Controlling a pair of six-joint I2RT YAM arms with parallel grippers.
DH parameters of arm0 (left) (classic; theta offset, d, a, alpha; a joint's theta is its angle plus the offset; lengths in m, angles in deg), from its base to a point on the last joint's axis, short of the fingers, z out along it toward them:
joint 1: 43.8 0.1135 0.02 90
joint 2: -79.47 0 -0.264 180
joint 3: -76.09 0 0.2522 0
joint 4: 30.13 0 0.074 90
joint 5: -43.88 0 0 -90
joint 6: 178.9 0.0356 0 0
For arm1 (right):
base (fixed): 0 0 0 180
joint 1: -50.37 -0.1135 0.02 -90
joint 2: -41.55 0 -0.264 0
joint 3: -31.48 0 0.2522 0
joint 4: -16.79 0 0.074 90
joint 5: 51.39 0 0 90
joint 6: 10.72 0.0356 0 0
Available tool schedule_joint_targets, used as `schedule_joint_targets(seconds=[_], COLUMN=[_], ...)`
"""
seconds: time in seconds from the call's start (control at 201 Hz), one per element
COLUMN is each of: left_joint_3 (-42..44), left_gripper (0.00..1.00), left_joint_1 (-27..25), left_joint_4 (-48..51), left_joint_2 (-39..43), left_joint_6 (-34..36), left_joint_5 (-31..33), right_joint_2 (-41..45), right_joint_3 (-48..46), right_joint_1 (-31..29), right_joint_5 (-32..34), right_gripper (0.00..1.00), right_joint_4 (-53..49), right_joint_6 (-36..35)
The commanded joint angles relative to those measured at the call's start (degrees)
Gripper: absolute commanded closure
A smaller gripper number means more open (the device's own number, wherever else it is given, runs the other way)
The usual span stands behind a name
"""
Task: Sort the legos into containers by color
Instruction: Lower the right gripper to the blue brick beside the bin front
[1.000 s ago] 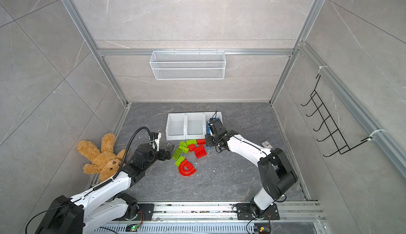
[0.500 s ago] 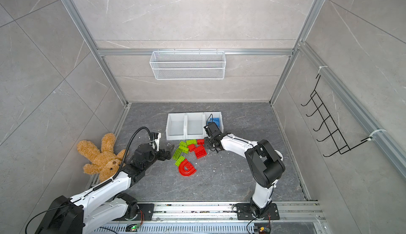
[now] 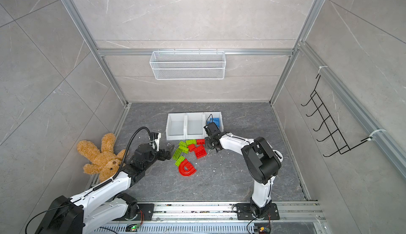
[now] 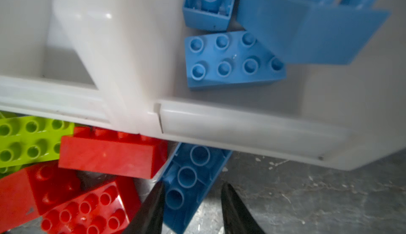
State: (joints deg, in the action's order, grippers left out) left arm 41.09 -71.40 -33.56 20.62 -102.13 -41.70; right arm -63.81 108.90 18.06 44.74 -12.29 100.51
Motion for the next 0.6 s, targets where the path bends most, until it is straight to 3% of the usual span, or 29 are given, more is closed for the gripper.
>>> schedule_joint_targets(seconds=[0.0, 0.473, 0.592], left_joint_3=[-0.9, -1.0, -1.2], left_gripper=[0.01, 0.01, 0.00], left_joint_1=[0.1, 0.2, 0.2], left_joint_4=[-1.8, -2.7, -2.8], left_joint_2=[0.2, -0.7, -1.1], left_joint_6=[1.4, 1.0, 1.0], left_joint_5=[0.5, -0.4, -0.6], right_joint_2=[2.4, 19.6, 20.0], right_joint_3=[-2.7, -9.2, -7.7], right_joint_1=[1.4, 3.7, 3.6], right_joint_5=[1.3, -3.0, -2.1], right_gripper=[0.56, 0.52, 0.50], right_joint_4=[-2.1, -11.0, -11.9], right_joint_6=[-0.9, -6.8, -8.6])
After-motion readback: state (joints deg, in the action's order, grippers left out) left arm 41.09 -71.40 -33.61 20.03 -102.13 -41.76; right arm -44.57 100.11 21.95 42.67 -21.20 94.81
